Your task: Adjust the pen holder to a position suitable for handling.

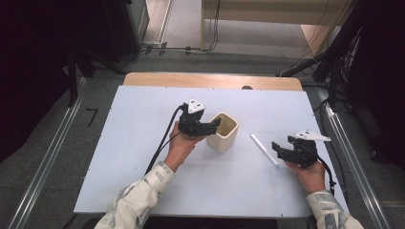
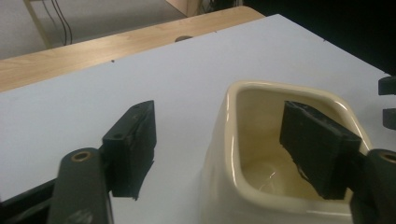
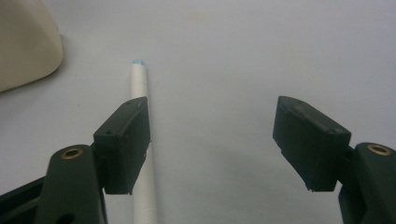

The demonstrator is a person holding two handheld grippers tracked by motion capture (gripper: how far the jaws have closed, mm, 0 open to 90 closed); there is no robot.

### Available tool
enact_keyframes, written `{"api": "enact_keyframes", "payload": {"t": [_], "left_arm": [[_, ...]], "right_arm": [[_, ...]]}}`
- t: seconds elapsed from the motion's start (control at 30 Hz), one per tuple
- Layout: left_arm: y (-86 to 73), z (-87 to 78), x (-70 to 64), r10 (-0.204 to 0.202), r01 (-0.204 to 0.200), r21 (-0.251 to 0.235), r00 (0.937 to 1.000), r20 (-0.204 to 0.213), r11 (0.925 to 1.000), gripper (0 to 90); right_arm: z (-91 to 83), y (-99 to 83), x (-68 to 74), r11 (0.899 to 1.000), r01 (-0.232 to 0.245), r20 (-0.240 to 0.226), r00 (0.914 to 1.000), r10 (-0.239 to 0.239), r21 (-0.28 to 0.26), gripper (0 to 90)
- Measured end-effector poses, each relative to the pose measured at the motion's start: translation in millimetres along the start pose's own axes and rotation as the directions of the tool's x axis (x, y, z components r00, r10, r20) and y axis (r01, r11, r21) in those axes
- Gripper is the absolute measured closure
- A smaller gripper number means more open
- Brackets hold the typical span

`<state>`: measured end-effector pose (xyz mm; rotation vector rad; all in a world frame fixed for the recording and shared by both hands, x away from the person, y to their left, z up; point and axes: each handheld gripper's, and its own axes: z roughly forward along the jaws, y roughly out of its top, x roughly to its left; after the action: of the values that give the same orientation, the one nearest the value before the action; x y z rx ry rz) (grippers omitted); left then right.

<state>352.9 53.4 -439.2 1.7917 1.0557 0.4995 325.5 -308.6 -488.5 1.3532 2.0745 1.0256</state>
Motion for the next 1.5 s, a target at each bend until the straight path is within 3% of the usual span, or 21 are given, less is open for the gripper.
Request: {"api": "enact_keyframes", "payload": {"t": [0.13, 0.47, 0.9, 1.3, 1.5], "left_arm": [[-4.5, -7.3, 4.4, -0.023, 0.023, -0.011, 0.9997, -0.005, 0.9997, 20.2], [-19.3, -36.0, 17.5, -0.046, 0.046, -0.032, 0.9988, -0.012, 0.9984, 18.5], [-44.8, -63.3, 48.5, -0.098, 0.093, -0.049, 0.9906, -0.096, 0.9944, 17.2], [-76.3, -87.5, 75.2, -0.147, 0.145, -0.025, 0.9732, -0.177, 0.9891, 17.2], [-91.3, -100.1, 88.7, -0.187, 0.187, -0.018, 0.9584, -0.216, 0.9821, 17.3]], "right_arm": [[0.0, -0.1, 0.0, 1.000, -0.003, -0.001, 1.0000, 0.003, 0.005, 25.7], [-0.6, -0.3, 0.0, 1.000, -0.003, -0.003, 1.0000, 0.003, 0.007, 25.3], [-2.0, -0.6, 0.9, 1.000, 0.002, -0.009, 1.0000, -0.002, 0.001, 25.1], [-4.6, -1.1, 1.8, 1.000, 0.011, -0.026, 0.9996, -0.011, -0.011, 25.0], [-4.2, -1.3, 2.2, 1.000, 0.014, -0.029, 0.9995, -0.014, -0.010, 25.0]]}}
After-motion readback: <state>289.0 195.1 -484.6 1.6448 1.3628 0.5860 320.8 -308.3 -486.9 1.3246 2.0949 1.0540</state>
